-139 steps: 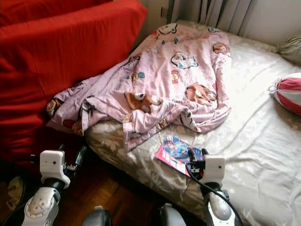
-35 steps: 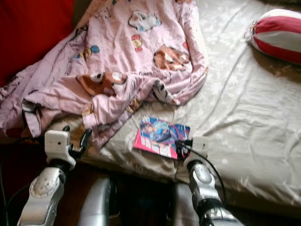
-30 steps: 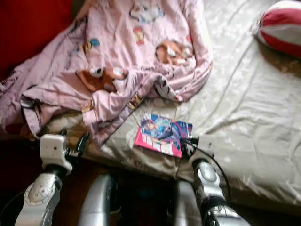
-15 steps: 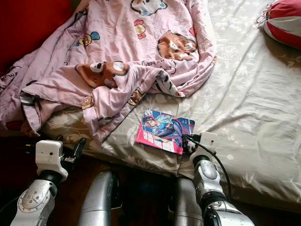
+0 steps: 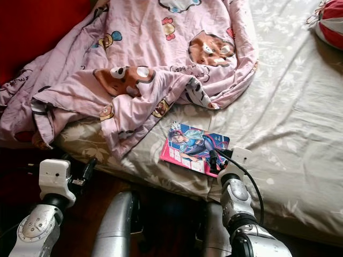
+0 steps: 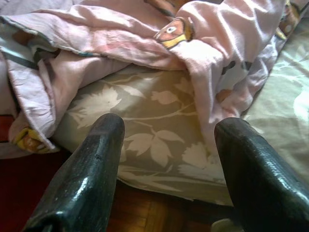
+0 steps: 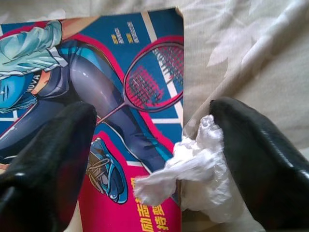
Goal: Clean up the room
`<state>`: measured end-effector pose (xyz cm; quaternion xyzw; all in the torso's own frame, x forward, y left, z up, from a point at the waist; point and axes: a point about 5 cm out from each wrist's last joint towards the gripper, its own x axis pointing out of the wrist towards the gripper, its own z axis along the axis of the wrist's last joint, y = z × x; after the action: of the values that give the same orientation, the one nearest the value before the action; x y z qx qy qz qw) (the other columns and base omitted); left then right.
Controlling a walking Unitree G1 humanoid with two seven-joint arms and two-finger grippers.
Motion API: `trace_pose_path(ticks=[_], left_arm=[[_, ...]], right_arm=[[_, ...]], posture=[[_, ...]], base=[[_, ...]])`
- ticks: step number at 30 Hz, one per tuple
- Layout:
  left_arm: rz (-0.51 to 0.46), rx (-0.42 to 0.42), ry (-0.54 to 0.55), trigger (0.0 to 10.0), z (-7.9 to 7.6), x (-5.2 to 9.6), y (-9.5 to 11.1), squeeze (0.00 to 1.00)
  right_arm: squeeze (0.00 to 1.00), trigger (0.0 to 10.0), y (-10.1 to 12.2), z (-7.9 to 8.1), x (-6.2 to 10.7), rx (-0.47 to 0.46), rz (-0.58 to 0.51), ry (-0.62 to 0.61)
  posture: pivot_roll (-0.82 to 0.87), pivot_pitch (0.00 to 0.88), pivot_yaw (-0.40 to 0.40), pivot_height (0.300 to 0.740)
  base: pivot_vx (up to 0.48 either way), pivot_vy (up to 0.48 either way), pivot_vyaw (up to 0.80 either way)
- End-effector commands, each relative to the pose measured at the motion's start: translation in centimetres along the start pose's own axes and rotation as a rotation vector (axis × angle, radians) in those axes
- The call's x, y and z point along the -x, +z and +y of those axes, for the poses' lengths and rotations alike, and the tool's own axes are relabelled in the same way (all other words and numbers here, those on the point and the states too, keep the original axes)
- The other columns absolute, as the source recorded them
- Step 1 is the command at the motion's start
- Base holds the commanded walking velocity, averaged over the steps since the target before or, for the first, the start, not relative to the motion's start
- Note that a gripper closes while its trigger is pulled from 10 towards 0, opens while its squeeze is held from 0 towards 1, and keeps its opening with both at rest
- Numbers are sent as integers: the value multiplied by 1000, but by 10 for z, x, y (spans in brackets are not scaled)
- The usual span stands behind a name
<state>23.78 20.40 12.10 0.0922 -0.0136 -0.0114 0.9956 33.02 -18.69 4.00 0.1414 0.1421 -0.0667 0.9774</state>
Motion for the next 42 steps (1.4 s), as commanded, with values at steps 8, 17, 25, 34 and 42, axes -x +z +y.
trace_pose_path(ticks=[8, 17, 25, 34, 42], left_arm=[[28, -29, -12, 10000, 4, 7, -4, 0], [31, -45, -6, 10000, 11, 6, -5, 0], [31, -58, 26, 10000, 25, 2, -5, 0], [46, -65, 9, 10000, 22, 6, -10, 0], [56, -58, 1, 10000, 18, 7, -14, 0]], right_arm=[[0, 10000, -14, -16, 6, 2, 56, -73], [0, 10000, -16, -18, 7, -1, 70, -78], [0, 0, -18, -14, 7, -2, 81, -67], [0, 196, -18, -20, 8, 4, 89, -86], [0, 0, -20, -23, 9, 7, 104, -100]], posture=[[270, 412, 34, 622], [269, 406, 34, 622], [259, 404, 35, 622], [253, 409, 33, 622], [249, 407, 31, 622]], base=[[0, 0, 0], [0, 0, 0], [0, 0, 0], [0, 0, 0], [0, 0, 0]])
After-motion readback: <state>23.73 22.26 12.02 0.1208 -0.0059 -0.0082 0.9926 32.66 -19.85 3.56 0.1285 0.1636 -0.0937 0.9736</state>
